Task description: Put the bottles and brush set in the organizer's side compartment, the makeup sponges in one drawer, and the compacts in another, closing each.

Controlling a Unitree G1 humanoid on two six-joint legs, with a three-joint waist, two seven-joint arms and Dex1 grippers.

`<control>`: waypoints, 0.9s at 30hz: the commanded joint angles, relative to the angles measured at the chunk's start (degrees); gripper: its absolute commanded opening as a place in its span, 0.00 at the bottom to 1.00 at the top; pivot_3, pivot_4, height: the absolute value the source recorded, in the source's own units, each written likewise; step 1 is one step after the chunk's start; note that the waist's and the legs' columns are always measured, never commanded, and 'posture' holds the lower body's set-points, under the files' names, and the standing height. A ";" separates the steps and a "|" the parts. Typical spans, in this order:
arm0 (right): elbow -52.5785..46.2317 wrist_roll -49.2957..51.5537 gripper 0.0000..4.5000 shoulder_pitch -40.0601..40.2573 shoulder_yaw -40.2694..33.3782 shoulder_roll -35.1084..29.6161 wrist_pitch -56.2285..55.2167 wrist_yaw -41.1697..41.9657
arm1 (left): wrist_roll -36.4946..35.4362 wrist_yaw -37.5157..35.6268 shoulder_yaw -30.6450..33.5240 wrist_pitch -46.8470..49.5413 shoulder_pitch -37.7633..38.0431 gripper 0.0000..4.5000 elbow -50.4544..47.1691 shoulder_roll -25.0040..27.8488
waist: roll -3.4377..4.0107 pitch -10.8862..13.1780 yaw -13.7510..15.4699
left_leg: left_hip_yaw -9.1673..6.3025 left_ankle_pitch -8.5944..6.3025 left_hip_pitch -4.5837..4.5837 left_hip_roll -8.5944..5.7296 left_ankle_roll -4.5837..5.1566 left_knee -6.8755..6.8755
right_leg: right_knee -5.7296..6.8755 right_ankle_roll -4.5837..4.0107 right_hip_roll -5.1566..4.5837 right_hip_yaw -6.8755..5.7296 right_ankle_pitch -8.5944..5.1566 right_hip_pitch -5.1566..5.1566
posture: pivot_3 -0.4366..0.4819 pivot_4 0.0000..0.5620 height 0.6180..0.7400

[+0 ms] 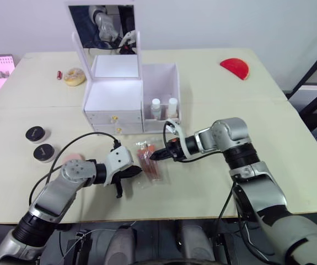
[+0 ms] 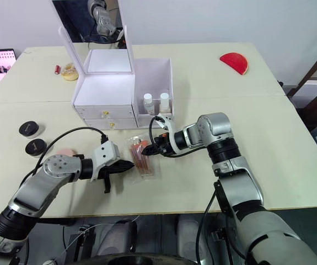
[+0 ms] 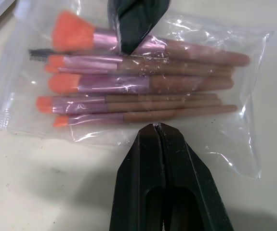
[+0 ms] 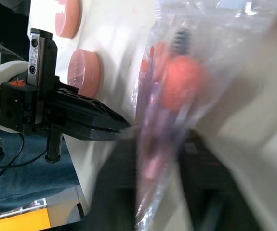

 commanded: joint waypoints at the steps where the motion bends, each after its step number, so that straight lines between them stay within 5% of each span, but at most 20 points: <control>1: -0.04 0.43 0.00 -1.57 -1.54 0.16 -0.85 -0.12 | 0.33 -0.52 -0.63 0.20 1.04 0.00 -0.04 0.50 | 0.00 0.00 0.00 | 0.00 0.00 0.00 0.00 0.00 0.00 | 0.00 0.00 0.00 0.00 0.00 0.00 | 0.48 0.27 1.00; 9: -0.64 1.13 0.00 -1.92 -2.77 -0.34 0.03 -0.19 | -1.62 0.42 2.88 -0.66 -0.10 0.06 0.09 -0.38 | 0.00 0.01 0.00 | 0.00 0.00 -0.01 0.00 0.00 0.00 | 0.00 0.00 0.00 0.00 0.00 -0.01 | 0.48 0.27 1.00; 11: -1.15 1.27 0.00 -1.72 -2.94 -0.60 0.32 -0.17 | -3.59 -0.18 4.50 -0.02 -0.38 0.19 -0.61 -0.46 | 0.00 0.02 0.00 | 0.00 0.00 -0.02 0.00 0.00 0.00 | 0.01 0.00 0.00 0.00 0.00 -0.02 | 0.48 0.27 1.00; 18: -7.07 3.30 0.00 -1.63 -6.36 -1.69 4.08 -1.33 | -14.98 -3.41 15.41 5.22 2.19 0.99 -8.86 2.95 | 0.02 0.06 -0.03 | -0.01 0.00 -0.09 0.00 0.00 -0.05 | 0.00 0.01 0.00 0.00 0.00 -0.12 | 0.48 0.27 1.00; 20: -9.21 4.10 0.00 -1.54 -7.54 -2.00 5.49 -1.70 | -18.37 -3.57 18.38 7.45 2.92 0.99 -11.01 3.93 | 0.02 0.06 -0.01 | -0.03 0.00 -0.09 0.00 0.00 -0.05 | 0.00 0.01 0.00 -0.01 -0.01 -0.12 | 0.48 0.27 1.00; 24: -20.60 10.15 0.00 -1.69 -12.98 -5.84 8.82 -0.36 | -35.00 -2.66 36.00 16.85 9.10 0.99 -17.56 6.80 | 0.02 0.15 -0.11 | -0.04 0.00 -0.18 0.00 0.01 -0.05 | -0.02 0.02 0.00 0.00 -0.02 -0.20 | 0.48 0.27 1.00; 27: -24.50 14.09 0.00 -2.02 -16.18 -6.90 8.82 -0.40 | -39.85 1.09 40.60 19.26 11.70 0.99 -19.80 6.54 | 0.02 0.15 0.06 | -0.08 -0.01 -0.13 0.00 0.01 -0.08 | -0.05 0.05 0.00 -0.04 -0.07 -0.13 | 0.48 0.27 1.00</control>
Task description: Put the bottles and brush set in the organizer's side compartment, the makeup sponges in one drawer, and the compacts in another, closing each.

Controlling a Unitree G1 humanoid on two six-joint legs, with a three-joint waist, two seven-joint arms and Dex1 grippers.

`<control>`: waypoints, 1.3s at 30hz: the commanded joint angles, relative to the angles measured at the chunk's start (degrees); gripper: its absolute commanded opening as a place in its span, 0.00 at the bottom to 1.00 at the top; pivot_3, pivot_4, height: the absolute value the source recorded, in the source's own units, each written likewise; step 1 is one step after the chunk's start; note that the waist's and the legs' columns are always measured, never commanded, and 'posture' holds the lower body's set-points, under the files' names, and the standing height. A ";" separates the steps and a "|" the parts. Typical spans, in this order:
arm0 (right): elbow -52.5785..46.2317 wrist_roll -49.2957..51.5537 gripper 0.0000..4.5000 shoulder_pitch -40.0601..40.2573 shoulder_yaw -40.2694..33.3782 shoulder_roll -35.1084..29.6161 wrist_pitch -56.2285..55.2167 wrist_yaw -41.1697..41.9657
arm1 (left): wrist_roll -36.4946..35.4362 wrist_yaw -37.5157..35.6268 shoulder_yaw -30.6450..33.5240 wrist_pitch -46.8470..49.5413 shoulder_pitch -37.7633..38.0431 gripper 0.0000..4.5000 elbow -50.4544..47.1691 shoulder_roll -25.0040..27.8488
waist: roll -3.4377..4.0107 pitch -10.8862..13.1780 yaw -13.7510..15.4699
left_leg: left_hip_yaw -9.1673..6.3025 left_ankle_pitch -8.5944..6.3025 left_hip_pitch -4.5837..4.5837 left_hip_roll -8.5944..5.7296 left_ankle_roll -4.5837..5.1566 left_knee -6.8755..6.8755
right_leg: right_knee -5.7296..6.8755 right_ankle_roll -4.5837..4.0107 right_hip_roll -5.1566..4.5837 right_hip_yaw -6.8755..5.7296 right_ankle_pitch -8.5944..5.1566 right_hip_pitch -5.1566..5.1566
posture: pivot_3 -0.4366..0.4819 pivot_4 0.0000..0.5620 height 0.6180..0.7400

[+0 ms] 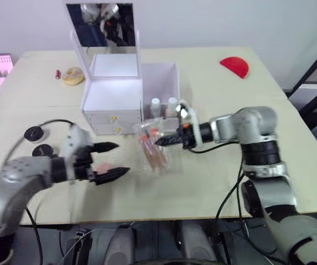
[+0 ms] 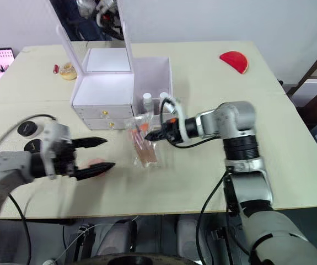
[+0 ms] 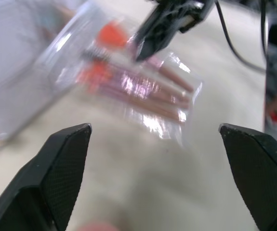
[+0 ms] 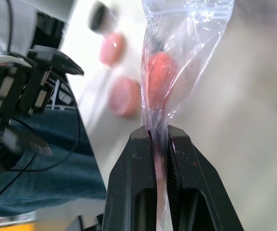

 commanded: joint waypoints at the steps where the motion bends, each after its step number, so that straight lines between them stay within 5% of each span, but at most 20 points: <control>1: -6.58 6.14 0.00 -1.88 -5.29 0.01 -0.33 1.01 | -6.86 4.80 5.63 2.92 2.39 0.99 -4.48 -0.66 | 0.00 0.00 -0.04 | 0.00 0.00 0.00 0.00 0.00 0.00 | -0.01 0.00 0.00 0.00 0.00 0.01 | 0.48 0.27 1.00; 8: -7.22 5.25 0.00 -6.86 -8.24 -1.21 -15.82 1.36 | -9.46 18.70 5.61 1.92 2.51 0.99 -7.98 -6.64 | -0.01 0.00 -0.04 | 0.01 0.00 0.03 0.00 0.00 0.06 | -0.01 -0.09 0.01 0.01 0.06 0.03 | 0.48 0.27 1.00; 18: 30.92 -14.58 0.00 -22.05 -1.07 -0.50 -59.31 6.90 | -12.70 24.68 3.70 0.52 0.55 0.99 -8.50 -7.64 | 0.00 0.00 -0.35 | 0.04 0.00 0.03 0.00 -0.01 -0.02 | -0.10 -0.12 0.03 0.03 0.08 0.02 | 0.48 0.27 1.00; 24: 49.41 -20.63 0.00 -26.32 -0.10 3.12 -74.51 10.10 | -14.06 26.82 3.44 0.20 -0.34 0.99 -9.01 -6.81 | 0.01 0.02 -0.42 | 0.06 0.00 -0.02 0.00 -0.01 -0.02 | -0.17 -0.11 0.03 0.05 0.08 0.02 | 0.48 0.27 1.00; 39: 67.51 -31.52 0.00 -27.58 0.97 7.08 -81.70 8.15 | -16.51 29.65 2.80 -0.06 -0.67 0.99 -9.51 -5.68 | 0.03 0.03 -1.19 | 0.06 0.02 0.02 0.00 -0.03 -0.01 | -0.10 -0.12 0.03 0.05 0.08 0.03 | 0.48 0.27 1.00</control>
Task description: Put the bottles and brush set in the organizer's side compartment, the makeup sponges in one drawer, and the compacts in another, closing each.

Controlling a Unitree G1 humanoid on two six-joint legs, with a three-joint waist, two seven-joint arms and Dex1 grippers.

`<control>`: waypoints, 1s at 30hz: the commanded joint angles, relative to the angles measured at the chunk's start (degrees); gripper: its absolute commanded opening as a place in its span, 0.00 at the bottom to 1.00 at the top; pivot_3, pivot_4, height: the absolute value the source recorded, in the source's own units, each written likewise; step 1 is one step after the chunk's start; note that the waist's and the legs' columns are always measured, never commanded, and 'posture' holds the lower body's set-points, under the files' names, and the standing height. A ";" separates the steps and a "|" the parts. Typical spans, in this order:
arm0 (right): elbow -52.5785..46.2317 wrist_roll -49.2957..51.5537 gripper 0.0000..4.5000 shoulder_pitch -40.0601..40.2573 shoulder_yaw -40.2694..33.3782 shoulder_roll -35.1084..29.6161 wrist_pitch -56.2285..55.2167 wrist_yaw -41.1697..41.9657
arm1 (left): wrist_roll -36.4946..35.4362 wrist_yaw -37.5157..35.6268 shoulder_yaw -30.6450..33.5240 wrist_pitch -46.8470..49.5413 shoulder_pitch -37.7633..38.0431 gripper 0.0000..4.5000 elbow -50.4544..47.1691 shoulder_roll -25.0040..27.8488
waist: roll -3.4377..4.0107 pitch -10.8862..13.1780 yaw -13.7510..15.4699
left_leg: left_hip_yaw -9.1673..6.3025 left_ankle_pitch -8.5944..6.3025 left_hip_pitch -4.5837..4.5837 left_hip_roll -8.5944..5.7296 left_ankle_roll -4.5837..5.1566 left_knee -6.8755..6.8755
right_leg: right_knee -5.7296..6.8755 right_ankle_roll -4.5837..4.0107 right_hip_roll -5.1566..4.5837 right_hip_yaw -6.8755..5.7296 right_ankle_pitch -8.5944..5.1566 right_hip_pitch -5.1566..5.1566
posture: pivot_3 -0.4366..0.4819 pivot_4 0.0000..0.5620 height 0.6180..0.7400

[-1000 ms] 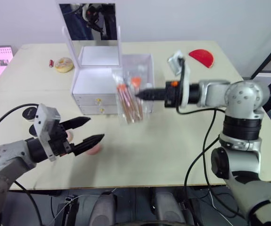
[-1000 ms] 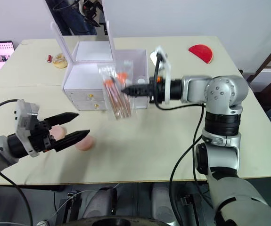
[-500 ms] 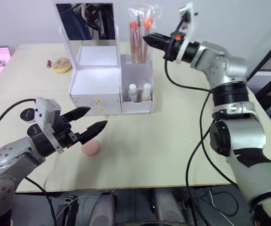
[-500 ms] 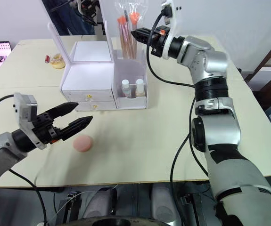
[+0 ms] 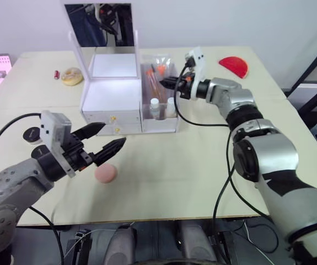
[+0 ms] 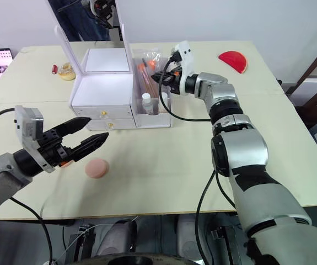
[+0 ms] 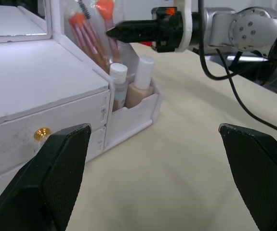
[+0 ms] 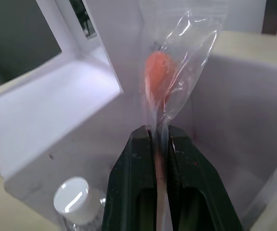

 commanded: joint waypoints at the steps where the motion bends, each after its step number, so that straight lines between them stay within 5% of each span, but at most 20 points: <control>1: 1.08 -1.98 0.00 -1.96 -0.51 0.45 -0.83 -2.84 | -1.30 0.53 0.03 -1.54 -0.60 0.99 -1.91 0.87 | -0.01 0.00 -0.36 | 0.00 0.00 0.00 0.00 0.00 0.00 | 0.01 0.00 0.00 0.00 0.00 0.00 | 0.48 0.27 1.00; 4: 1.53 -2.54 0.00 -2.43 -1.16 0.80 -0.80 -3.90 | -1.63 0.92 -0.35 -1.65 -0.58 0.99 -1.93 1.04 | 0.00 0.00 -0.41 | 0.00 0.01 0.00 0.00 -0.02 0.01 | 0.03 -0.01 0.00 0.00 0.00 0.01 | 0.48 0.27 1.00; 14: 1.12 -2.18 0.99 -4.64 -4.09 -0.26 -0.25 -3.92 | -2.62 1.65 -0.82 -1.76 -0.44 1.00 -2.04 1.34 | 0.00 0.00 -0.31 | -0.01 0.01 0.00 0.00 -0.02 0.02 | 0.04 -0.01 0.00 0.01 0.01 0.01 | 0.48 0.27 1.00; 24: -4.90 -0.46 0.99 -7.60 -5.69 -5.18 2.50 3.14 | -1.69 1.19 -1.02 -2.61 -0.56 1.00 -0.44 2.12 | 0.06 0.05 -0.47 | -0.01 0.02 -0.02 0.00 -0.03 -0.03 | -0.03 0.00 0.00 0.01 0.00 0.01 | 0.48 0.27 1.00; 26: -11.03 0.99 0.99 -6.33 -5.45 -7.12 6.50 6.83 | -1.17 0.67 -0.18 -2.84 0.12 1.00 0.14 2.54 | 0.10 0.08 -0.44 | -0.01 0.01 -0.03 0.00 -0.03 -0.03 | -0.04 0.01 0.00 0.01 0.00 0.01 | 0.48 0.27 1.00; 30: -42.61 7.35 0.99 6.94 -2.96 -12.63 23.97 11.84 | 0.42 -1.97 3.08 -3.71 3.04 1.00 2.44 4.41 | 0.07 0.06 -0.03 | -0.03 0.01 -0.02 0.00 -0.03 -0.06 | -0.02 0.08 0.00 0.00 -0.05 0.01 | 0.48 0.27 1.00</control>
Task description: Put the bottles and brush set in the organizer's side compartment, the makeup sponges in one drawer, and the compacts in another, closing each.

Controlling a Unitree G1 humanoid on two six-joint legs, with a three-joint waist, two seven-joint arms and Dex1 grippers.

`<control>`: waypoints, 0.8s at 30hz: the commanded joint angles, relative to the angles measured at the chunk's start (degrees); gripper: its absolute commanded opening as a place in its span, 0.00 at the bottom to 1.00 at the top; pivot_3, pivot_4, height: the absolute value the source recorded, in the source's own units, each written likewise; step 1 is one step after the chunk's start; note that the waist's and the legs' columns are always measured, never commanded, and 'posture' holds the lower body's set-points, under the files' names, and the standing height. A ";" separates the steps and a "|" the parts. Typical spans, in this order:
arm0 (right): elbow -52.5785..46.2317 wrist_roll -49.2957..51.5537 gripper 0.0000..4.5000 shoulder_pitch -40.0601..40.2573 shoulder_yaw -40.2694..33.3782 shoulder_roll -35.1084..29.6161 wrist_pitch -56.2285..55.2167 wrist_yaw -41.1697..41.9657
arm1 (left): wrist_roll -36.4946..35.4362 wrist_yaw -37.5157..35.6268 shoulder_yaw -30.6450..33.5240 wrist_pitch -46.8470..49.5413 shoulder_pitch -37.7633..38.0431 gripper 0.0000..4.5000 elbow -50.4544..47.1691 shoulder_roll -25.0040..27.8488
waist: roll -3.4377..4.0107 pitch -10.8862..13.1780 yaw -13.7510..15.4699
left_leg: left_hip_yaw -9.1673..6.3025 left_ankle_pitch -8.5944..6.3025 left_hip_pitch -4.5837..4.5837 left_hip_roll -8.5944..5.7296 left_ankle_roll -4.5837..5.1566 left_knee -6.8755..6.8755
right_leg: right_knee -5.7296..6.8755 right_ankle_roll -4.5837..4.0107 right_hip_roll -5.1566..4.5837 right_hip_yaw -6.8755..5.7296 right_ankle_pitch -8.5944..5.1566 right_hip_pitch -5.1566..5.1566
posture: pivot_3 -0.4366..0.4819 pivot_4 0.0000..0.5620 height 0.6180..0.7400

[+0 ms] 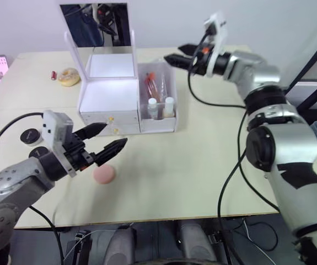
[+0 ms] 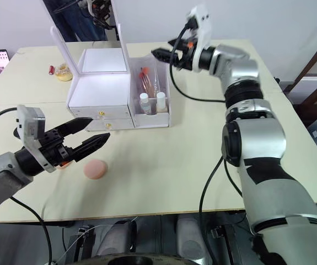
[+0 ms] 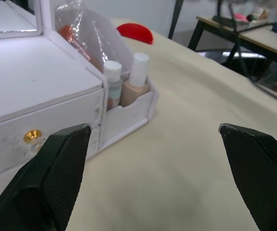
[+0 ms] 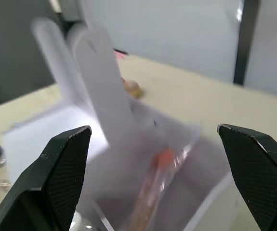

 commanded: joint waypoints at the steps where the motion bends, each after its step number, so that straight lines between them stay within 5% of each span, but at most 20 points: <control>1: -26.40 6.98 0.99 9.95 0.88 -4.60 14.49 2.77 | 1.58 -2.66 4.65 -1.94 2.23 1.00 1.66 1.91 | -0.02 -0.01 0.54 | -0.03 0.00 0.00 0.00 0.00 -0.01 | 0.00 0.03 0.00 -0.01 -0.02 0.01 | 0.48 0.27 1.00; 5: -51.13 13.69 0.99 25.80 -1.79 -12.61 25.52 1.49 | 5.70 -8.22 11.61 -3.89 7.66 1.00 6.96 4.75 | 0.04 0.03 1.27 | -0.03 -0.01 -0.04 0.00 0.01 -0.01 | 0.00 0.04 0.00 -0.01 -0.04 -0.04 | 0.48 0.27 1.00; 11: -67.92 20.99 0.99 48.60 -12.00 -21.37 25.18 4.33 | 13.29 -18.23 21.01 -8.64 16.27 1.00 17.82 7.65 | -0.08 0.02 1.39 | 0.08 -0.02 -0.01 0.00 0.02 0.06 | -0.04 0.06 -0.01 0.04 -0.11 -0.04 | 0.48 0.27 1.00; 15: -70.07 16.16 0.99 67.85 -18.96 -26.17 16.48 5.09 | 20.07 -25.03 25.84 -14.90 21.13 1.00 31.26 8.75 | -0.21 -0.04 1.72 | 0.13 -0.05 0.03 0.01 0.03 0.09 | -0.10 0.15 -0.03 0.03 -0.19 0.01 | 0.48 0.27 1.00; 24: -59.68 19.00 0.99 82.72 -34.91 -26.37 11.58 5.47 | 27.91 -33.10 28.45 -26.52 18.12 1.00 57.24 13.61 | -0.50 -0.05 1.36 | 0.20 -0.09 -0.01 0.02 -0.04 0.11 | -0.27 0.09 -0.10 0.02 -0.15 -0.10 | 0.48 0.27 1.00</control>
